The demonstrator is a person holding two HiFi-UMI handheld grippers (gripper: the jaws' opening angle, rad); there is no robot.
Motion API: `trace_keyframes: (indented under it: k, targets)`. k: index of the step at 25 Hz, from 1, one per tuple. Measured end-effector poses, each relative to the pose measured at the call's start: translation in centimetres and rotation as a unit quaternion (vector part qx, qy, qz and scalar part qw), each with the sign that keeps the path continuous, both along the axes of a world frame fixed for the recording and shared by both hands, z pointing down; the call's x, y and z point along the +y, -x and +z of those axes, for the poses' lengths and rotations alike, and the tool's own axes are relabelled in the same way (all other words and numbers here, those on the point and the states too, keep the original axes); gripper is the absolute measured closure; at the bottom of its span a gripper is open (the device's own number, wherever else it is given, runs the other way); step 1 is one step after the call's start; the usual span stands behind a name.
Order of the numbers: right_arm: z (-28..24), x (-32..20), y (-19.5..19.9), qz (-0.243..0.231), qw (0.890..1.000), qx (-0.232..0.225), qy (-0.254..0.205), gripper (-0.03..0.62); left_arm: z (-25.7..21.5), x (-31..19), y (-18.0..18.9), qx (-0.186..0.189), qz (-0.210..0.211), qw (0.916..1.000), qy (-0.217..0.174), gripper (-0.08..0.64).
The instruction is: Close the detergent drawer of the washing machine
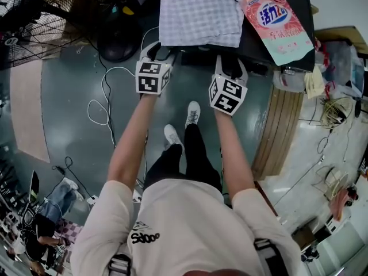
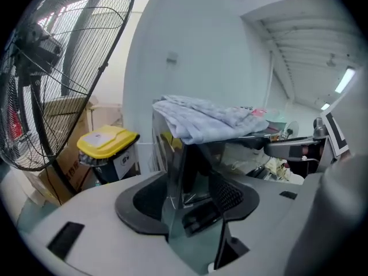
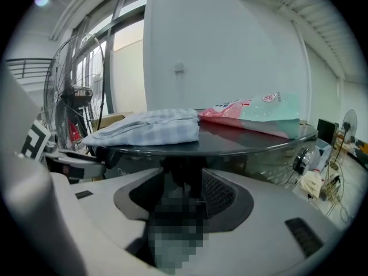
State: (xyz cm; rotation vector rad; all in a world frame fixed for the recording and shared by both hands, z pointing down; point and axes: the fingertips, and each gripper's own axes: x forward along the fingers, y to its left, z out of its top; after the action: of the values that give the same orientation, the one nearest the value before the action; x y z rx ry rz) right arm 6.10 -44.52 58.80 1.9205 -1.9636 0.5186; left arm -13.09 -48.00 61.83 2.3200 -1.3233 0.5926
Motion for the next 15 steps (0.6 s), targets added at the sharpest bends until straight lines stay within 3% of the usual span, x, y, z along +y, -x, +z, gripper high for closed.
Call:
trace_keyframes:
  k: [3, 11, 15]
  targets:
    - [0.1, 0.3, 0.2, -0.040, 0.999, 0.020, 0.012, 0.391, -0.2, 0.2, 0.1, -0.013, 0.004, 0.9999, 0.010, 0.325]
    - [0.3, 3.5, -0.2, -0.105, 0.991, -0.025, 0.082, 0.391, -1.1, 4.2, 1.3, -0.010, 0.019, 0.9988, 0.044, 0.332]
    - [-0.6, 6.4, -0.6, -0.115, 0.989, -0.028, 0.086, 0.419, -2.2, 6.9, 2.5, -0.006, 0.022, 0.9988, 0.043, 0.361]
